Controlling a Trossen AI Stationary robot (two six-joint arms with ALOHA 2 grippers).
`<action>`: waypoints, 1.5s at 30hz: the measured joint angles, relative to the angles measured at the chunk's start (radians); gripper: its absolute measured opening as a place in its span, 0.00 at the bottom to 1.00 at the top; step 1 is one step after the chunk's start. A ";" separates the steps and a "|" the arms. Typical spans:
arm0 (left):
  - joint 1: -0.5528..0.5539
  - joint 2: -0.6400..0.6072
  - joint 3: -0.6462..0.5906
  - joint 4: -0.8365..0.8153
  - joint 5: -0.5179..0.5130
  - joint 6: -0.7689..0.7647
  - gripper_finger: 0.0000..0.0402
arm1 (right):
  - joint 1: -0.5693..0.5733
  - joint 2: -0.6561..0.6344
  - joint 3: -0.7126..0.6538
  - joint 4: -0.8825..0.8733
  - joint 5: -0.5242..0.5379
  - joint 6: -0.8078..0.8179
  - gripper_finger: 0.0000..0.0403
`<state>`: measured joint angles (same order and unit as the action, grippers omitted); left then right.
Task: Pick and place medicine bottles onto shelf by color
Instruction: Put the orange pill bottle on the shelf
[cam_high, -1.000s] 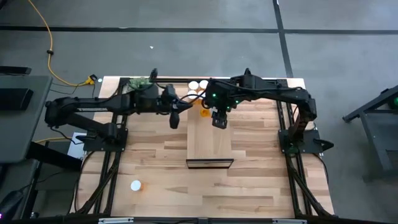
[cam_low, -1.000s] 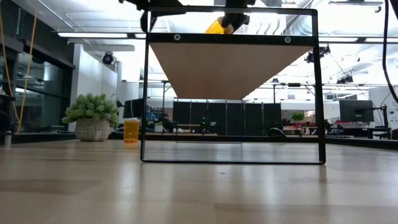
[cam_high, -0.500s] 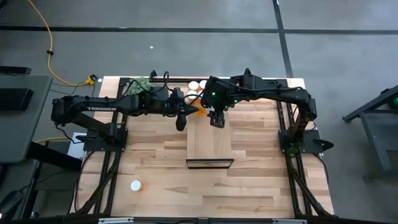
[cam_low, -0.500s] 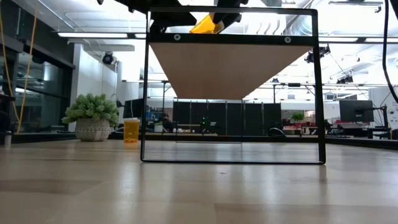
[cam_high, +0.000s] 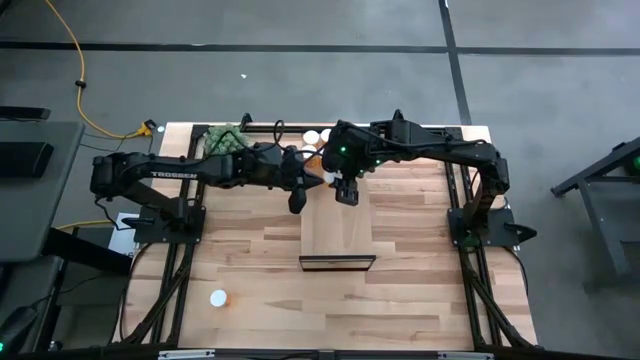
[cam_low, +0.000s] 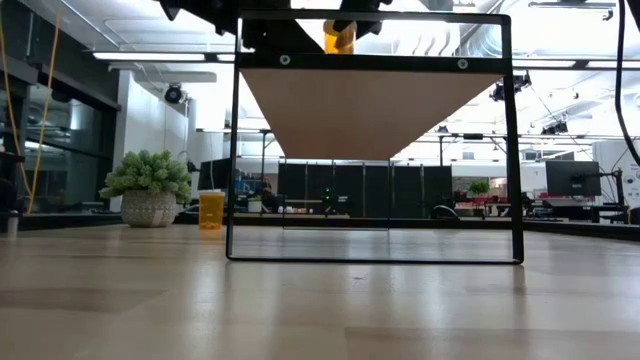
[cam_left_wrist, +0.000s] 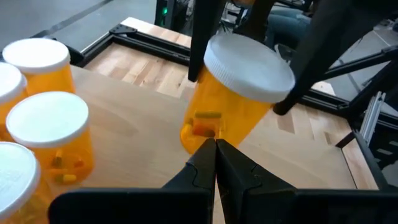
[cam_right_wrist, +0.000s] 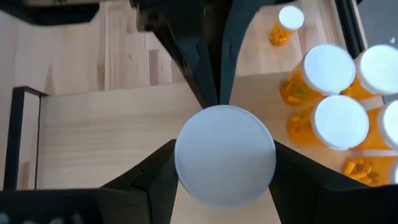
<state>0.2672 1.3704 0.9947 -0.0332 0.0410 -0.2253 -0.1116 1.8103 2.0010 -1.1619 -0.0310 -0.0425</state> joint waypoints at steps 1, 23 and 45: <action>0.000 0.004 0.000 0.008 0.000 0.000 0.00 | 0.000 0.000 0.000 0.005 0.000 0.000 0.48; 0.067 -0.447 -0.001 -0.287 -0.091 0.146 0.00 | -0.125 -0.413 -0.637 0.464 -0.030 0.115 0.48; 0.066 -0.514 -0.001 -0.262 -0.191 0.168 0.00 | -0.169 -0.250 -0.647 0.568 0.137 0.135 0.48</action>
<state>0.3336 0.8564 0.9939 -0.2955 -0.1499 -0.0572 -0.2809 1.5599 1.3537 -0.5941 0.1062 0.0923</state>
